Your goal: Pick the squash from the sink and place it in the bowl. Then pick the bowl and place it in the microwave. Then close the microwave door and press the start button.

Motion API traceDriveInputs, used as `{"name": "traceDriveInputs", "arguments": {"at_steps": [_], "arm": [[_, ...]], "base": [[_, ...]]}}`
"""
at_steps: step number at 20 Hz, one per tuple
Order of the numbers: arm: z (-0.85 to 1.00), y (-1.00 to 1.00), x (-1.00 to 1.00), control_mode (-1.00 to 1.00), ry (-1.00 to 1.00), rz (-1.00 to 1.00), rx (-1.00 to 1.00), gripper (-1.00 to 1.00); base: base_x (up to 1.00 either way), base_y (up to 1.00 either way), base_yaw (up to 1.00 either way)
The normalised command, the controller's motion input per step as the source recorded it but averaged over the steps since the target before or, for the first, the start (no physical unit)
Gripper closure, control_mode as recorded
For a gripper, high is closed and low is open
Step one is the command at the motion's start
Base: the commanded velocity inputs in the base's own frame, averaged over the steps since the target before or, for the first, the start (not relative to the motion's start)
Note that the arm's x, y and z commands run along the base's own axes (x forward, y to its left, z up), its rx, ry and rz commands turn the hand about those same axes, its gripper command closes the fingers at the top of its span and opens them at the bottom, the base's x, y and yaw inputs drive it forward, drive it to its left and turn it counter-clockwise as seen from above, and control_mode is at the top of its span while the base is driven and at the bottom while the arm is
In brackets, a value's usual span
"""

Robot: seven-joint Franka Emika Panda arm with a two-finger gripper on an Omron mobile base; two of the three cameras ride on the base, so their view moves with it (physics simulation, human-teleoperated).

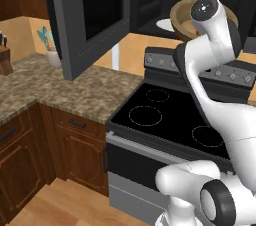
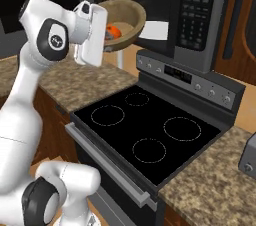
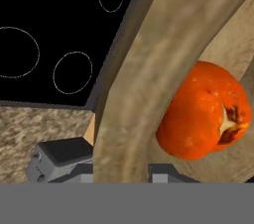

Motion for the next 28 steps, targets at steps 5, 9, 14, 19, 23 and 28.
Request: {"name": "traceDriveInputs", "arguments": {"at_steps": [5, 9, 14, 19, 23, 28], "arm": [[0.11, -0.24, 0.56, -1.00, 0.00, 0.00, 0.00, 1.00], [0.00, -0.24, 0.70, -1.00, 0.00, 0.00, 0.00, 1.00], [0.00, -0.22, 0.74, -1.00, 0.00, 0.00, 0.00, 1.00], [0.00, -0.16, 0.69, -1.00, 0.03, 0.00, 0.00, 1.00], [-0.09, -0.13, 0.61, -1.00, 0.01, 0.00, 0.00, 1.00], [-0.22, -0.08, 0.48, -1.00, 0.01, 0.01, 0.00, 1.00]], "base": [[0.00, 0.00, 0.00], [0.00, 0.00, 0.00], [0.00, 0.00, 0.00], [0.00, 0.00, 0.00], [0.00, 0.00, 0.00], [0.00, 0.00, 0.00]]}}
